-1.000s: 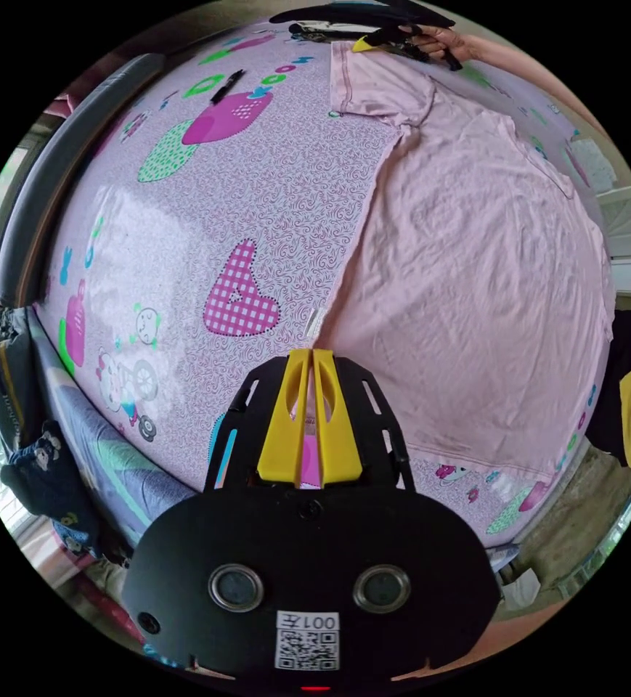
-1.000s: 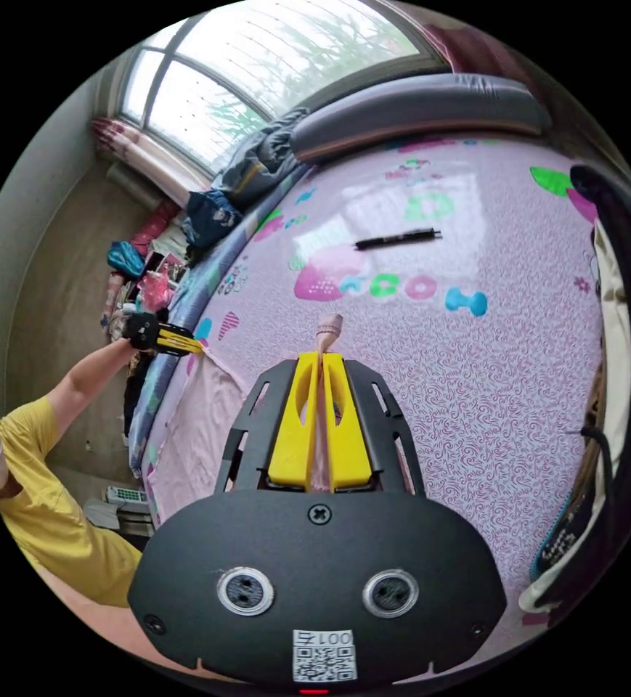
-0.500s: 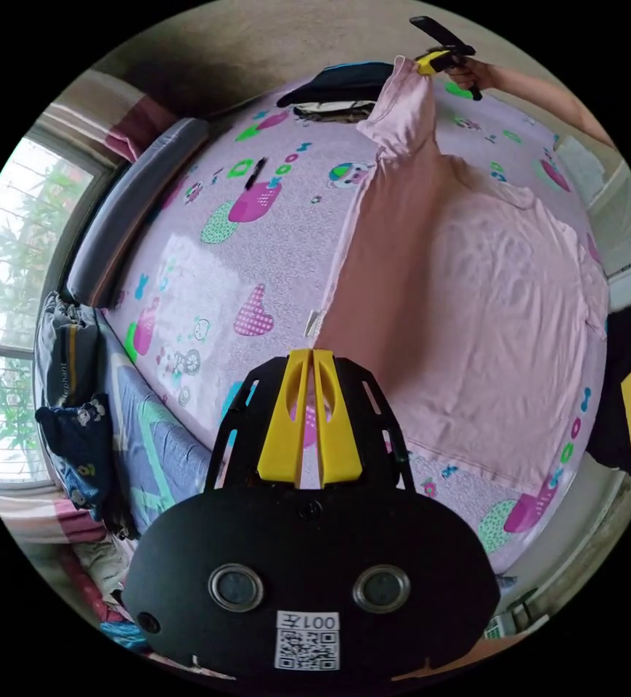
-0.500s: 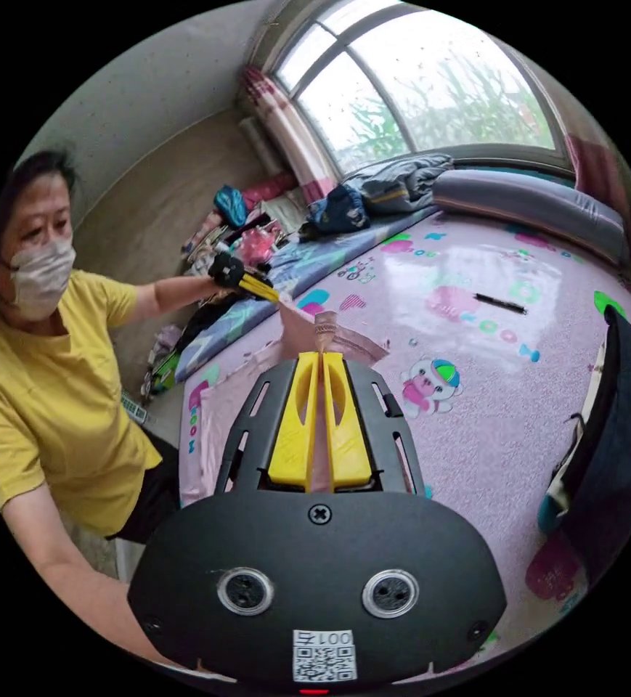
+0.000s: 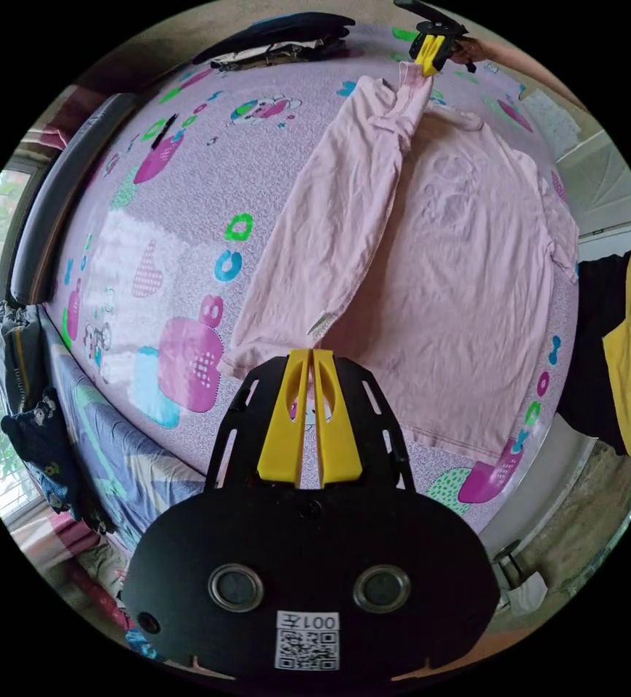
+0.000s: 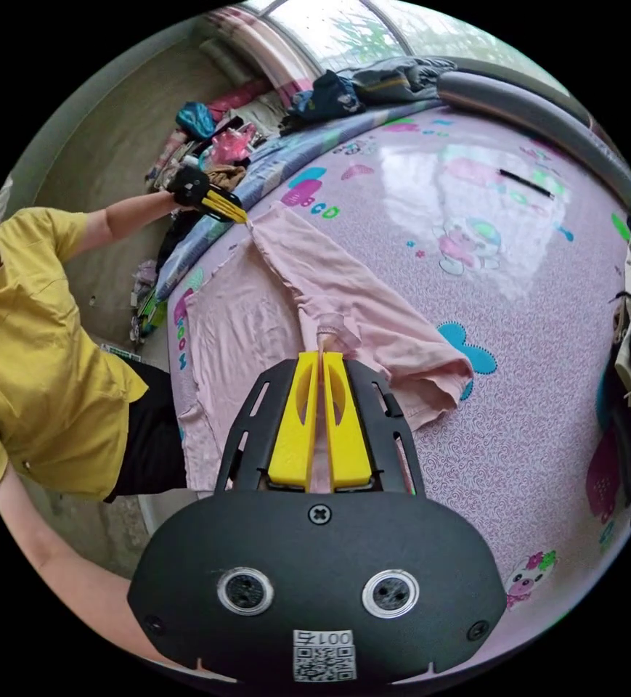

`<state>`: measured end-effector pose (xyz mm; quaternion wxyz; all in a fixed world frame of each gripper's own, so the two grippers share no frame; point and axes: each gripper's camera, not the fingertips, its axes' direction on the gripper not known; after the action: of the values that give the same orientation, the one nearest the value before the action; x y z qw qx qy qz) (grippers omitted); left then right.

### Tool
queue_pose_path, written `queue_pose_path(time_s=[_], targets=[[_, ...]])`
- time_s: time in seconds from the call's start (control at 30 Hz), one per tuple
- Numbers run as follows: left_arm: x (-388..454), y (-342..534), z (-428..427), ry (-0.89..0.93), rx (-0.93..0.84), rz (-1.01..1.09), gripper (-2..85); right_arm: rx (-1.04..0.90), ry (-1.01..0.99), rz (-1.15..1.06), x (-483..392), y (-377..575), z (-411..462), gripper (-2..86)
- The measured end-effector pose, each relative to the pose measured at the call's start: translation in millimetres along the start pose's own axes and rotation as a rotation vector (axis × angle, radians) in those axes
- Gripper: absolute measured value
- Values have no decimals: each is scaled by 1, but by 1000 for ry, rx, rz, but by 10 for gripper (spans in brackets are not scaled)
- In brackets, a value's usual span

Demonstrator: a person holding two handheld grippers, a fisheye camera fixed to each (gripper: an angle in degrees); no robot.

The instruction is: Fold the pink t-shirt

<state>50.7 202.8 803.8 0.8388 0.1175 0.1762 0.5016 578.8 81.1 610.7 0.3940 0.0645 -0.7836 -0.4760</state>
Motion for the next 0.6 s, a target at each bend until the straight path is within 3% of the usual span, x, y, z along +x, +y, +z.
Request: queue_pose_path(time_s=[0.3, 0.4, 0.6], targets=[[29, 11, 59, 11, -115, 16, -15, -107, 64, 19, -4, 30, 62, 3], [23, 20, 67, 67, -100, -1, -6, -94, 30, -45, -20, 32, 65, 5], [13, 47, 88, 209, -84, -38, 44, -308, -103, -54, -32, 62, 111, 10]])
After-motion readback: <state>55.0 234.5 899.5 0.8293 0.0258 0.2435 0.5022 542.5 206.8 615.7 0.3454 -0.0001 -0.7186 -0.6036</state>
